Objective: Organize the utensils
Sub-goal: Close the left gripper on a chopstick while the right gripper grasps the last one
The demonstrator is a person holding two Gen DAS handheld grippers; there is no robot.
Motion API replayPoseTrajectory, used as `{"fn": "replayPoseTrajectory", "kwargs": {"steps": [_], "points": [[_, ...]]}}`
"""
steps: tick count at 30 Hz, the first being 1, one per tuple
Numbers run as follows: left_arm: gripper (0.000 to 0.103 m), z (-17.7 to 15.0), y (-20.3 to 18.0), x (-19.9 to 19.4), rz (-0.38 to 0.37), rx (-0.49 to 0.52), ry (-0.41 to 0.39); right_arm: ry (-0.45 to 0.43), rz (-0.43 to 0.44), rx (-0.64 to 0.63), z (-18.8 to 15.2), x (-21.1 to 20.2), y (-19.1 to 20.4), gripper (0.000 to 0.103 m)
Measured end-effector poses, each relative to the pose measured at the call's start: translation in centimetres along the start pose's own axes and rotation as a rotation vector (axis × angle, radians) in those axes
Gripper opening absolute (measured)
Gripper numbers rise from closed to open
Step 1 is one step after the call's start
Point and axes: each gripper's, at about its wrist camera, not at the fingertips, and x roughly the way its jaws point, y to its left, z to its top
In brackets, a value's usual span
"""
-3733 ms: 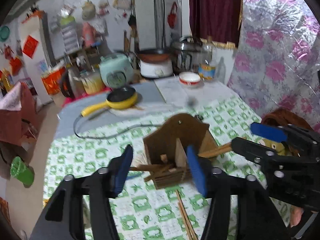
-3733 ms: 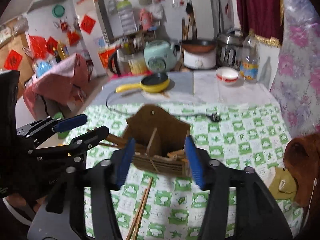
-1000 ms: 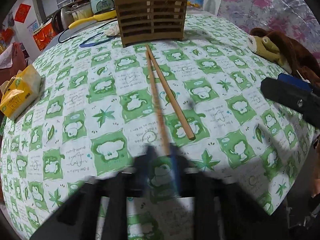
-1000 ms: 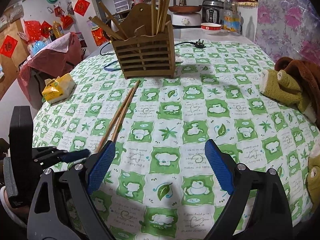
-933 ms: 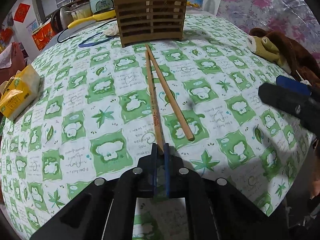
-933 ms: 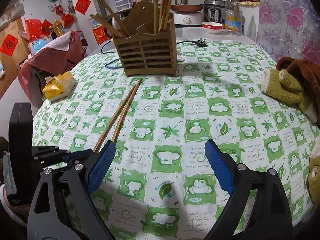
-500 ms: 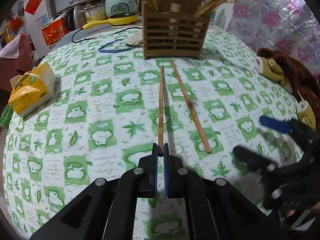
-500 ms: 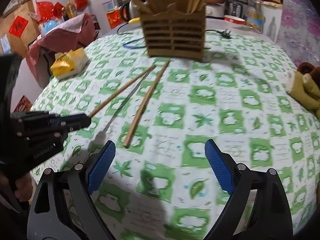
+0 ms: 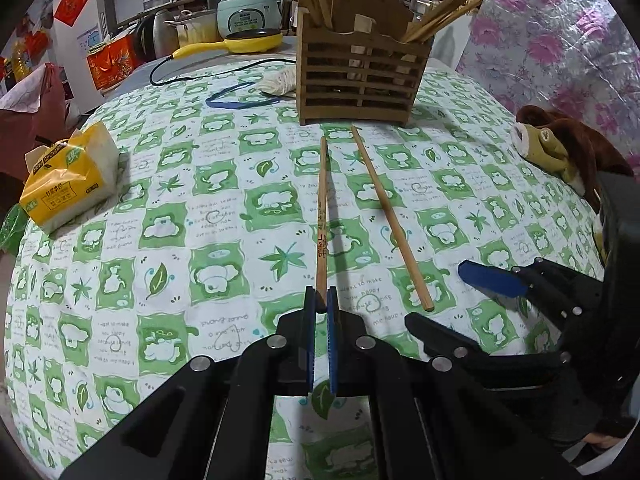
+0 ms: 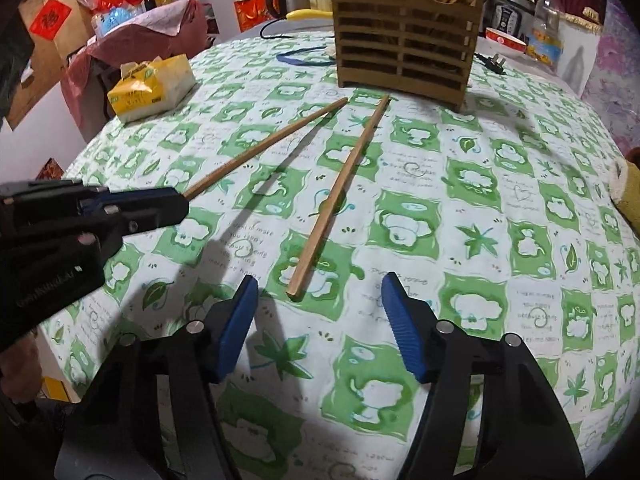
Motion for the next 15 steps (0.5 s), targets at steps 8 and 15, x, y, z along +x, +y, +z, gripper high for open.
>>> {"fn": "replayPoseTrajectory", "kwargs": {"steps": [8,15], "points": [[0.006,0.1,0.4,0.3,-0.015,-0.014,0.006,-0.033,-0.038,-0.015,0.5,0.6,0.5,0.038],[0.006,-0.1,0.3,0.3,-0.018,-0.013,0.007,-0.058,-0.058,-0.096,-0.2,0.1,1.4,0.009]]}}
